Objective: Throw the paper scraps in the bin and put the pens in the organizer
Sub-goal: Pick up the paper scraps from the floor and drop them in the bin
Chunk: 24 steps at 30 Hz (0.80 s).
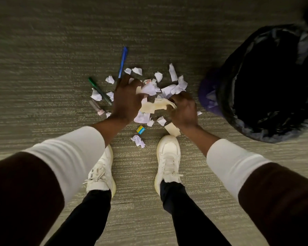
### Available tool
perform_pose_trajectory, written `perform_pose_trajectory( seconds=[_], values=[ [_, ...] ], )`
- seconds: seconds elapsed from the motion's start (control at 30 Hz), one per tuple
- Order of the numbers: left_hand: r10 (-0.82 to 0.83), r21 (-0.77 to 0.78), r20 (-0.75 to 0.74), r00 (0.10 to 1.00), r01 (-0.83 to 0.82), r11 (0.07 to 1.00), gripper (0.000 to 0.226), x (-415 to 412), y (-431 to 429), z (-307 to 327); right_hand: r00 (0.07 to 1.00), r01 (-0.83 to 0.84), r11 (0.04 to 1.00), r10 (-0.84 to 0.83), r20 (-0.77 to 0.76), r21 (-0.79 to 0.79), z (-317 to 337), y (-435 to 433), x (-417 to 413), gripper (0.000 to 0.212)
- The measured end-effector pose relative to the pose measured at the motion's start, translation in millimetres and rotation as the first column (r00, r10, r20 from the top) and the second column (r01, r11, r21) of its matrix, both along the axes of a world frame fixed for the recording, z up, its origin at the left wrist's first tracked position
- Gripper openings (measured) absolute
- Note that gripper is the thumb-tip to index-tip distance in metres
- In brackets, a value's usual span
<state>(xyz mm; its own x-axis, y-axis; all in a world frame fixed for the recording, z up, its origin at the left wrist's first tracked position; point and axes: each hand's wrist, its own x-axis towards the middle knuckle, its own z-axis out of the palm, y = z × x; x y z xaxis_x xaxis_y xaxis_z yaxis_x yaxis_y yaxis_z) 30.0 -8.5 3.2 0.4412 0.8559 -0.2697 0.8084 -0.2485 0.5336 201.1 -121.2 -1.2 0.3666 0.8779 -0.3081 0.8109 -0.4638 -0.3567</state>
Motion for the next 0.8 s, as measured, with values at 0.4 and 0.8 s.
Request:
perform_pose_trajectory(
  seconds=[0.4, 0.8],
  values=[
    [0.255, -0.072, 0.319, 0.913, -0.245, 0.967, 0.028, 103, -17, 157, 0.843, 0.538, 0.796, -0.507, -0.18, 0.277, 154, -46, 42, 0.017],
    [0.284, -0.357, 0.306, 0.909, -0.167, 0.919, 0.026, 237, -81, 187, 0.35, 0.935, 0.337, -0.821, -0.451, 0.111, 179, -64, 135, 0.014]
  ],
)
